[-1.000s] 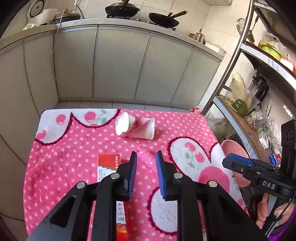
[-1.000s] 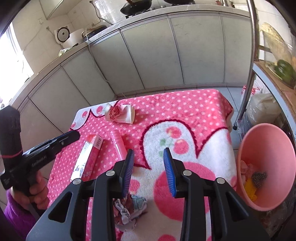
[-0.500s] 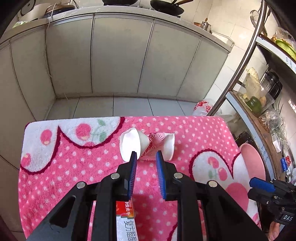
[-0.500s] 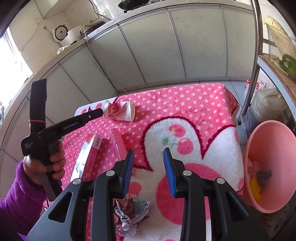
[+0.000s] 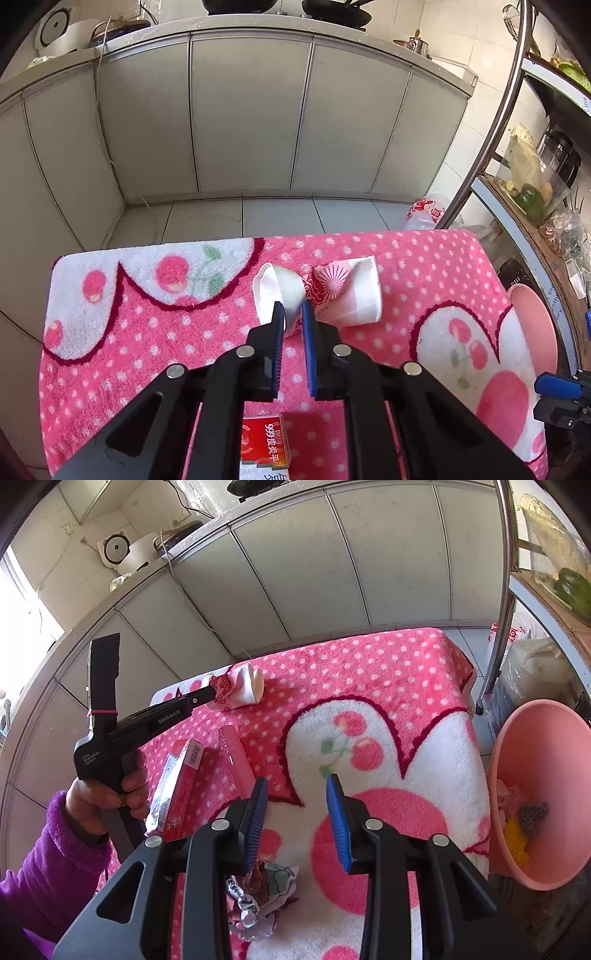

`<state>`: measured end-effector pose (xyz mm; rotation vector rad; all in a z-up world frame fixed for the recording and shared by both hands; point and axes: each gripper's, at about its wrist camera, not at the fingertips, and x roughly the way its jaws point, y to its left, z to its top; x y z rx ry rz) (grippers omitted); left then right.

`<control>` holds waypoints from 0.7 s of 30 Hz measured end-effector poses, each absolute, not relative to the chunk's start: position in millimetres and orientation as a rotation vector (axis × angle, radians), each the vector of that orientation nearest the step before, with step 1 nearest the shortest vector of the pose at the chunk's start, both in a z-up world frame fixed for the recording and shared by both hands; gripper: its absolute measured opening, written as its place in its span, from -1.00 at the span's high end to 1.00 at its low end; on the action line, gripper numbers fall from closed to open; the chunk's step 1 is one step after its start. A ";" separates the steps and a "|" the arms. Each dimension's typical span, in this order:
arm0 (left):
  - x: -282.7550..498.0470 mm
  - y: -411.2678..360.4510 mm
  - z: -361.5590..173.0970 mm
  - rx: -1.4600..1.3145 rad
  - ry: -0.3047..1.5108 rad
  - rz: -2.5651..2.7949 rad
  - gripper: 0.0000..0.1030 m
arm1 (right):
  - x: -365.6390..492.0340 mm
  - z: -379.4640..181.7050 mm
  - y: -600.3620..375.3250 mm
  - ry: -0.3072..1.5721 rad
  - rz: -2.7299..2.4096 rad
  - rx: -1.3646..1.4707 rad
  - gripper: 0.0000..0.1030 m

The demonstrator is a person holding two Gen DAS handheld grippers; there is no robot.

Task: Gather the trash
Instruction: 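Grasp the white paper cup with the left tool while the right tool grasps the crumpled foil wrapper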

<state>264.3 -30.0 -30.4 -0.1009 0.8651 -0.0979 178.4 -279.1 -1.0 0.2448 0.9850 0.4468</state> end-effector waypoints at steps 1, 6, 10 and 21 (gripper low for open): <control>262.5 -29.0 -28.9 -0.107 0.861 -0.097 0.83 | 175.9 0.2 -279.9 0.985 0.448 0.245 0.35; 245.4 -22.9 -12.3 -0.123 0.818 -0.095 0.83 | 162.1 5.8 -283.7 0.987 0.471 0.272 0.35; 226.0 -19.2 4.3 -0.143 0.787 -0.102 0.83 | 145.7 12.1 -282.9 0.991 0.506 0.276 0.35; 156.9 -20.2 40.3 -0.153 0.710 -0.161 0.83 | 111.9 -11.8 -254.9 1.085 0.587 0.251 0.35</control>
